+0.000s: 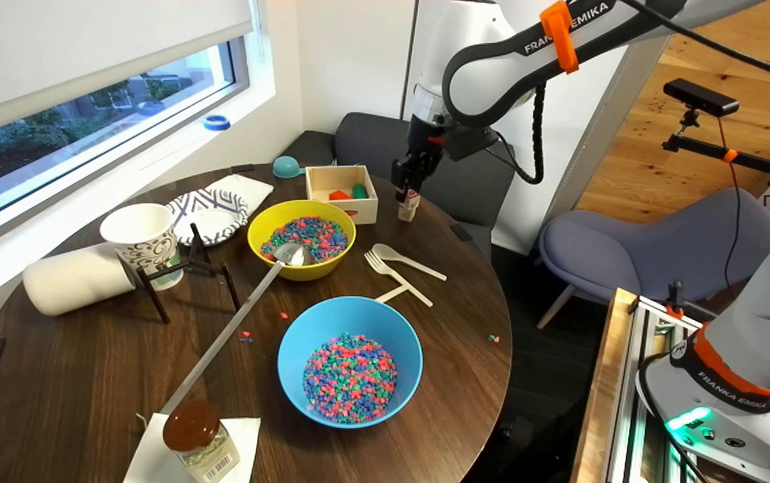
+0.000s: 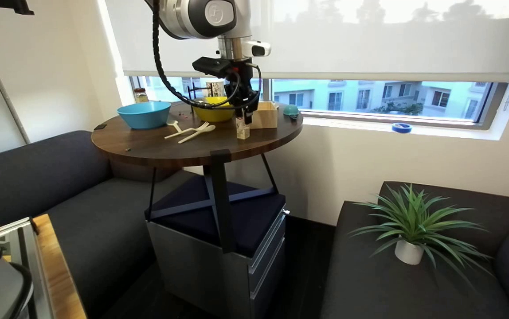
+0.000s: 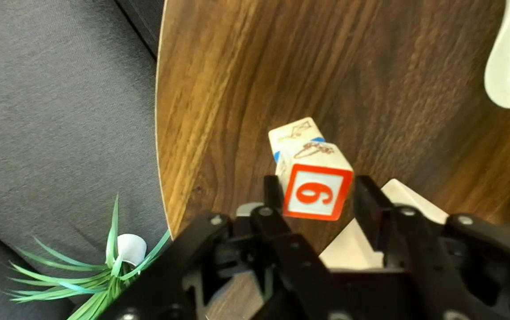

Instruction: Unstack the two blocks on the right

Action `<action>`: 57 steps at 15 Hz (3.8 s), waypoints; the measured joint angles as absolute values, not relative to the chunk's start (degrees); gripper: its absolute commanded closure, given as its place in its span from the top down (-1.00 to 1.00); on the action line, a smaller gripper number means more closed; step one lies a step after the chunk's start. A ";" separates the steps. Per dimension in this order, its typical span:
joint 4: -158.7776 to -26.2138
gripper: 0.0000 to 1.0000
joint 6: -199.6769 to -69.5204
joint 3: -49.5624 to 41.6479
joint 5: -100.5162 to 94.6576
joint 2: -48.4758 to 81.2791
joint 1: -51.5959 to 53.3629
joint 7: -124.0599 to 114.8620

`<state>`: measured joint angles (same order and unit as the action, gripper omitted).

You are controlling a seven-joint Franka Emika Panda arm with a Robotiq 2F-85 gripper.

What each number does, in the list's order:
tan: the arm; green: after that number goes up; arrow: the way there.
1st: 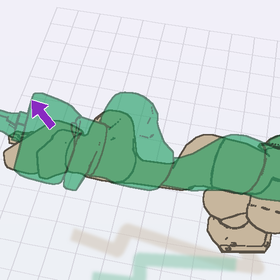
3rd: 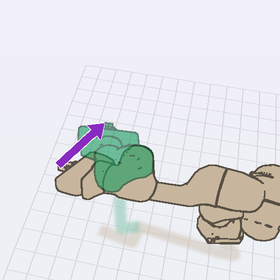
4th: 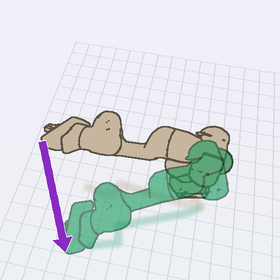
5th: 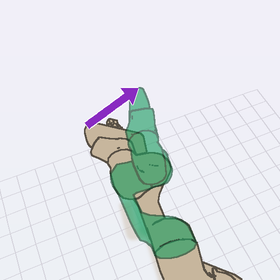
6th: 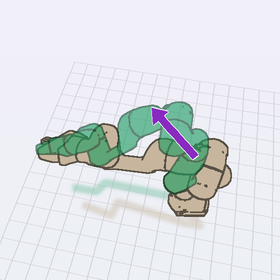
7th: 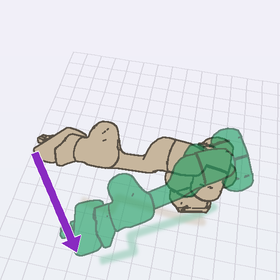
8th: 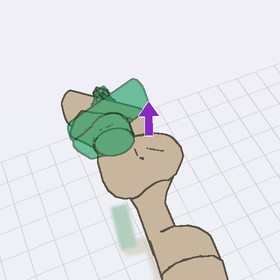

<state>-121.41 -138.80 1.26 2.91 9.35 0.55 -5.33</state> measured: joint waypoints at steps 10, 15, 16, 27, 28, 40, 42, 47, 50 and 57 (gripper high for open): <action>-120.28 -0.81 -134.87 3.01 2.85 7.20 2.19 -4.69; -120.33 -0.81 -133.73 4.89 2.84 7.81 4.59 -5.80; -120.32 -0.81 -133.88 4.89 2.23 8.17 5.01 -7.10; -119.85 -0.81 -141.97 3.30 -2.39 13.06 6.66 -27.36; -119.75 -0.81 -142.13 3.24 -2.39 13.34 6.99 -28.65; -118.89 1.00 -136.80 3.01 -3.46 9.29 10.19 -30.20; -119.62 1.00 -135.18 3.01 -3.47 6.23 9.74 -25.65; -122.64 1.00 -135.83 3.00 -1.36 -2.66 7.59 -11.27; -123.55 1.00 -135.84 2.93 2.44 -6.62 6.95 -4.98; -123.43 1.00 -123.82 2.17 4.64 -12.12 3.86 -5.42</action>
<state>-123.43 -123.82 2.17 4.64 -12.12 3.86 -5.42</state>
